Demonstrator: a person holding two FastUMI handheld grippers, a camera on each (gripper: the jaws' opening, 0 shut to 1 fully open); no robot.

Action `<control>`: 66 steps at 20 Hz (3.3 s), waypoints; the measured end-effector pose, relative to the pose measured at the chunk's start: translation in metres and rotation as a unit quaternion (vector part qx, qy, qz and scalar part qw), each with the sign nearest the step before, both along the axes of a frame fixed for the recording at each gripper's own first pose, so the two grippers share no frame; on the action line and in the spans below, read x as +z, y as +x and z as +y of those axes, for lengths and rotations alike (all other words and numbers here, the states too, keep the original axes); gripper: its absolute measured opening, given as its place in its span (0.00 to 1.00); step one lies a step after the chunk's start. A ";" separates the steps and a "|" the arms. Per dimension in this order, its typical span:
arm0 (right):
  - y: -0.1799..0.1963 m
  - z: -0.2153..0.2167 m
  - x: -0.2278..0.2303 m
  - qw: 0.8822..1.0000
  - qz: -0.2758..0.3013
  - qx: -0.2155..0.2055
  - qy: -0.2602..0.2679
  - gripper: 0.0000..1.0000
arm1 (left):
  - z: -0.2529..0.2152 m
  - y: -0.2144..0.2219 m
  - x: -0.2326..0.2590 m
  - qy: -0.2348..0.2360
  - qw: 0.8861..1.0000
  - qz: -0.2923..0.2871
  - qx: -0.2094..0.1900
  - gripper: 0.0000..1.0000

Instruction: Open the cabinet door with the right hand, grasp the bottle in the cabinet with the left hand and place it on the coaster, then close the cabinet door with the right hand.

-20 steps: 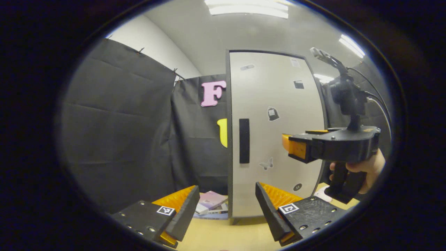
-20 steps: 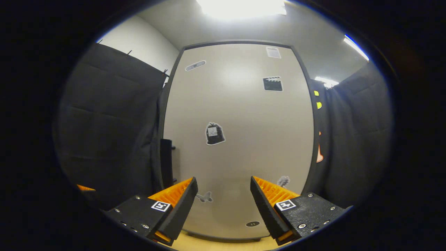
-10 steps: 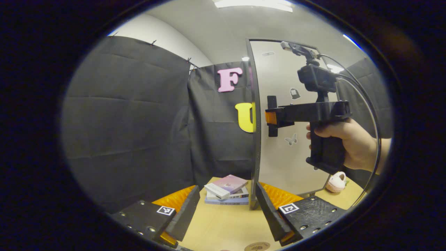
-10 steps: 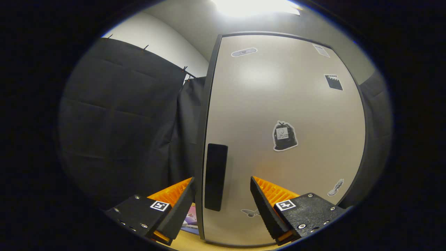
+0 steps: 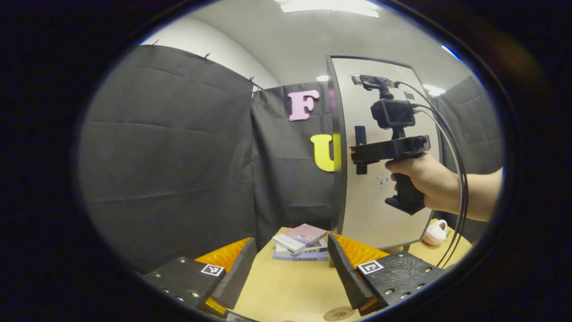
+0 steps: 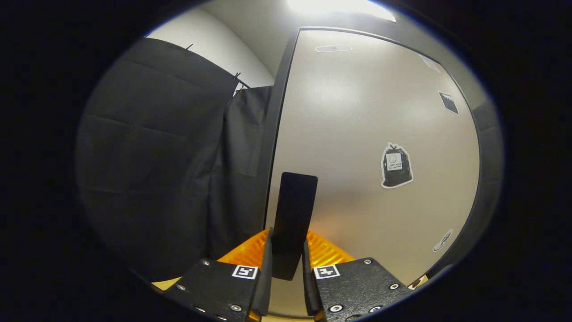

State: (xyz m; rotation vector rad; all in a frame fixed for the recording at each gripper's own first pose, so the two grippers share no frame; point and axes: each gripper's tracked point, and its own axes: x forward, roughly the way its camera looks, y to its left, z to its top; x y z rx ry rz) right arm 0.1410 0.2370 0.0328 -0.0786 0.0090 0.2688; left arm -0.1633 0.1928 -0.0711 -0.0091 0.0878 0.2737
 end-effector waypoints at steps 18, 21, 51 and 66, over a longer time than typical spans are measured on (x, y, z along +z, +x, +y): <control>-0.063 -0.002 0.012 0.989 0.027 0.145 -0.005 0.18 | -0.014 -0.025 0.001 0.012 1.000 -0.001 0.009 1.00; -0.076 -0.006 0.015 0.985 0.033 0.168 -0.006 0.18 | -0.027 -0.022 0.001 0.009 1.000 -0.003 0.003 1.00; -0.146 -0.093 0.015 0.960 0.073 0.270 0.014 0.17 | -0.180 0.093 0.003 0.014 0.994 -0.001 -0.108 0.92; -0.146 -0.174 0.012 0.993 0.075 0.089 0.020 0.18 | -0.264 0.215 0.009 0.035 0.980 -0.015 -0.194 0.92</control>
